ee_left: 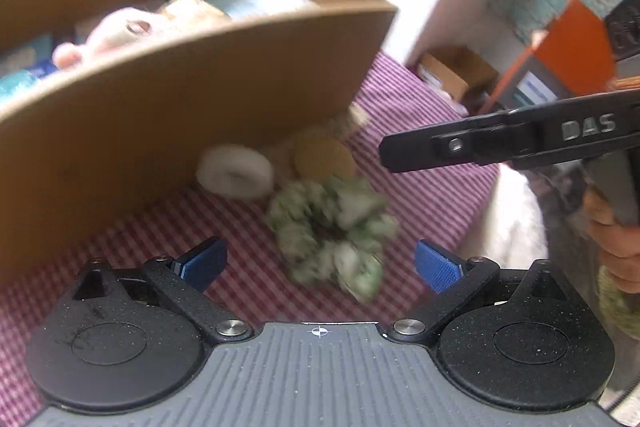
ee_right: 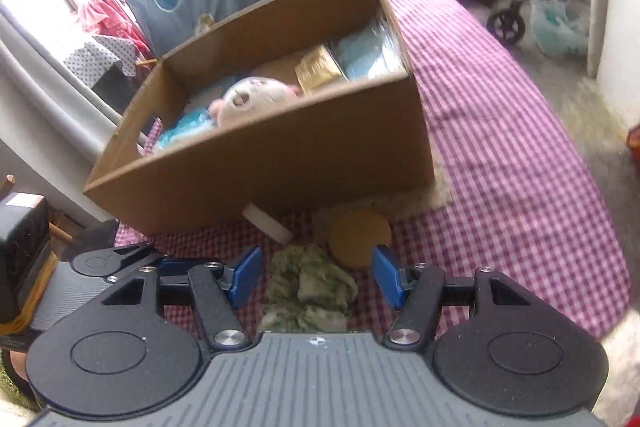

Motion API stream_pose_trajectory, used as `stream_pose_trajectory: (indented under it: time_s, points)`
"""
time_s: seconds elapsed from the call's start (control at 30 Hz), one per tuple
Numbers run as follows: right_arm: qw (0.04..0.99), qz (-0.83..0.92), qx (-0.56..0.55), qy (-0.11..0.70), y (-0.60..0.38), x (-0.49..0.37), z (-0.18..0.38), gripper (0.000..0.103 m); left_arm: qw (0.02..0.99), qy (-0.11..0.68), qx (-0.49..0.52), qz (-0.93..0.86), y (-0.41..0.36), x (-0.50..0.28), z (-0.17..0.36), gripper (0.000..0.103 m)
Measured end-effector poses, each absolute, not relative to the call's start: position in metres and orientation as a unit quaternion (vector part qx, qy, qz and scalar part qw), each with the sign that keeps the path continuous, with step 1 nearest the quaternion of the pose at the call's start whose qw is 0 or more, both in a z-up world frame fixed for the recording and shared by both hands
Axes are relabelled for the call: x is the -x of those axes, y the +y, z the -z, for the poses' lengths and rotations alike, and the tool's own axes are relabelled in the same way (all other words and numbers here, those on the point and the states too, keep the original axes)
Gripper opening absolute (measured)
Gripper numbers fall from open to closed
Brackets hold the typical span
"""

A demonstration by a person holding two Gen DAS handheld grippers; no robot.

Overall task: Organize soft objects
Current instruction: 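Grasp the white tape roll on the bed with the right gripper, then carry the tape roll into the box and open the right gripper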

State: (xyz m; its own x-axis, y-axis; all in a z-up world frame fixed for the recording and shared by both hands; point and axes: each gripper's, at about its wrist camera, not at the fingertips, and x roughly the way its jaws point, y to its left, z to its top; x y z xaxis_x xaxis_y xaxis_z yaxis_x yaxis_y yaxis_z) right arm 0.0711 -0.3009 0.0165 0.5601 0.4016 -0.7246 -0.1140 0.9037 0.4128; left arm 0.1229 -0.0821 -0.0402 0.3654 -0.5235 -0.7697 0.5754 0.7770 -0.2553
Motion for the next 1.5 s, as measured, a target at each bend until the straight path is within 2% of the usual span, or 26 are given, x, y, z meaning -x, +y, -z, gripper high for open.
stream_pose_trajectory:
  time_s: [0.23,0.33,0.53,0.6,0.8,0.87,0.9,0.97,1.03,1.27,1.5]
  points:
    - [0.873,-0.203,-0.119,0.427,-0.267,-0.097,-0.019,0.058,0.866,0.405,0.006,0.294,-0.06,-0.131,0.038,0.091]
    - [0.87,-0.216,-0.091,0.433,-0.251,-0.109,-0.014,0.054,0.87,0.399,0.006,0.289,-0.055,-0.135,0.045,0.078]
    - [0.852,-0.235,-0.056,0.464,-0.229,-0.13,-0.003,0.05,0.867,0.405,0.012,0.291,-0.05,-0.145,0.061,0.067]
    - [0.847,-0.24,-0.049,0.471,-0.225,-0.134,0.002,0.048,0.867,0.402,0.007,0.295,-0.057,-0.148,0.063,0.066]
    - [0.835,-0.245,-0.036,0.492,-0.217,-0.145,0.012,0.035,0.861,0.403,0.012,0.31,-0.062,-0.154,0.07,0.063]
    - [0.831,-0.245,-0.033,0.498,-0.215,-0.147,0.015,0.027,0.86,0.401,0.013,0.315,-0.062,-0.155,0.071,0.063]
    - [0.83,-0.246,-0.031,0.5,-0.214,-0.148,0.017,0.027,0.86,0.4,0.014,0.316,-0.062,-0.155,0.072,0.063]
    - [0.83,-0.247,-0.029,0.499,-0.213,-0.148,0.017,0.022,0.86,0.399,0.016,0.318,-0.062,-0.154,0.072,0.057]
    - [0.831,-0.251,-0.024,0.497,-0.212,-0.145,0.014,0.017,0.86,0.398,0.016,0.319,-0.062,-0.154,0.071,0.057]
    - [0.835,-0.262,-0.02,0.483,-0.205,-0.131,-0.003,0.016,0.865,0.383,0.018,0.323,-0.056,-0.139,0.056,0.055]
    - [0.851,-0.282,-0.028,0.443,-0.203,-0.1,-0.045,0.016,0.881,0.343,0.019,0.325,-0.041,-0.107,0.015,0.056]
